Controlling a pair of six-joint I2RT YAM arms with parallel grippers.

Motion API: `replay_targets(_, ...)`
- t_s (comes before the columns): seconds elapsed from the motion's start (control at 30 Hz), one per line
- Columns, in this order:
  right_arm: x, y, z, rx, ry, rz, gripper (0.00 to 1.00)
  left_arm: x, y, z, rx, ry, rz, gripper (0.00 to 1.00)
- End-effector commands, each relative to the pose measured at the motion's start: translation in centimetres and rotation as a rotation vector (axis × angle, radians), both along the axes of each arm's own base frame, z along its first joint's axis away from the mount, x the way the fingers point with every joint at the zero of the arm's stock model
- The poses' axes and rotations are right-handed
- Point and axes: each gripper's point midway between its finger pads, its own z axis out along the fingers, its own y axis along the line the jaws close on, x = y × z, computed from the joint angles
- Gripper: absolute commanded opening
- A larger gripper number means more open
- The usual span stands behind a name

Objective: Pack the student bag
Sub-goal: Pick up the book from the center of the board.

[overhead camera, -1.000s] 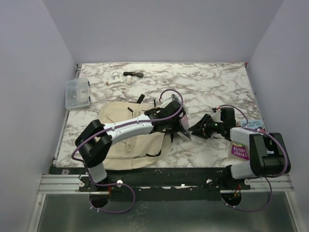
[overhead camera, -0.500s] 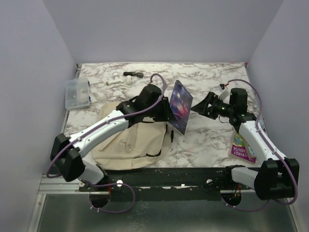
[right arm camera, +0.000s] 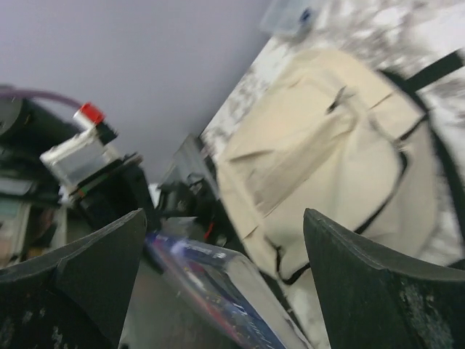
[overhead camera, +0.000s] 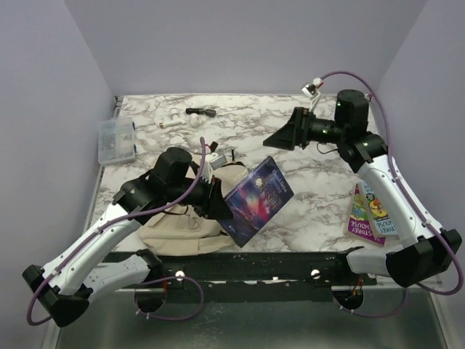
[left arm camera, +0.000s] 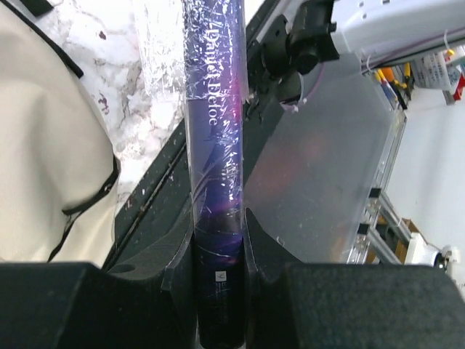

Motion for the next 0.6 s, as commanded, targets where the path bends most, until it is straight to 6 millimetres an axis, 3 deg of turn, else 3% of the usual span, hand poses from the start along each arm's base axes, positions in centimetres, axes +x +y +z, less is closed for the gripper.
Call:
replay_targets(0.0,-7.0,3.7,0.1,0.039,0.098,0.329,0.92,-3.1,1.2,3.0,-0.141,-0.141,-0.168,0.0)
replay_targets(0.13,-12.9,6.6,-1.7,0.009,0.147,0.518,0.89,-4.0,1.8,3.0,-0.164,-0.158,-0.185,0.0)
replay_targets(0.23,-15.2,6.6,-2.5,0.019,0.162,0.561,0.88,-4.2,2.2,3.2,-0.173,-0.18,-0.179,0.0)
replay_targets(0.4,-17.0,5.3,-3.6,0.018,0.154,0.568,0.88,-3.6,2.7,4.2,-0.181,-0.231,-0.121,0.0)
replay_targets(0.57,-17.2,4.9,-5.0,0.006,0.161,0.537,0.88,-2.9,3.0,5.1,-0.195,-0.229,-0.068,0.0)
